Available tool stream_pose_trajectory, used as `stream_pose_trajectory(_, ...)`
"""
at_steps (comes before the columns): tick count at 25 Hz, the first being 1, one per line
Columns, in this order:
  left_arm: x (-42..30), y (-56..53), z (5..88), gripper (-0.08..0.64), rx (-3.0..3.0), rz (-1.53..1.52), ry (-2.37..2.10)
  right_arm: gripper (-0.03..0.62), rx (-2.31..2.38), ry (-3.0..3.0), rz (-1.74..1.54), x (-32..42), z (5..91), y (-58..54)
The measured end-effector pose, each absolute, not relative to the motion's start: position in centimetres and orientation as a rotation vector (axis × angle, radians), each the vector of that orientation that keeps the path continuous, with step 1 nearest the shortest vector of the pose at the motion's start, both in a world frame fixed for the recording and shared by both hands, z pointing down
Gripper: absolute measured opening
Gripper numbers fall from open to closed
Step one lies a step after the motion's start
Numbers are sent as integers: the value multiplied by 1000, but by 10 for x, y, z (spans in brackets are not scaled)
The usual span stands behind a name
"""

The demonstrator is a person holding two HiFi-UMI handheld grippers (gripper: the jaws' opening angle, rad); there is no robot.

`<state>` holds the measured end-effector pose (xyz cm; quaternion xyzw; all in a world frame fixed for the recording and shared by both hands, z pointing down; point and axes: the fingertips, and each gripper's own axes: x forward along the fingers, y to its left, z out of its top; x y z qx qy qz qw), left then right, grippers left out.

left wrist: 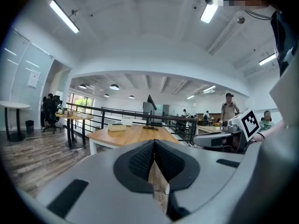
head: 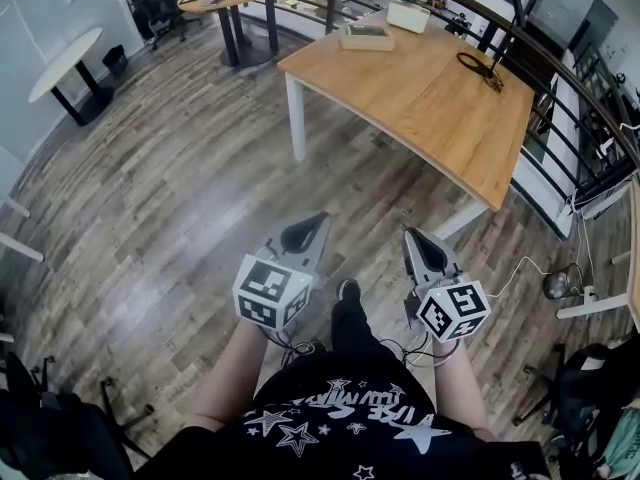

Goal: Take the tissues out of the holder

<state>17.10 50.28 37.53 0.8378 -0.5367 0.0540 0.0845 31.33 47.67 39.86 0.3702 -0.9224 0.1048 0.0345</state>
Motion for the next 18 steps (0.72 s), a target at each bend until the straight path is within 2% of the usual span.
stream_pose_trajectory(18,119,352,389,12,2387,204,-1736,25,1020,-2906,372,270,407,293)
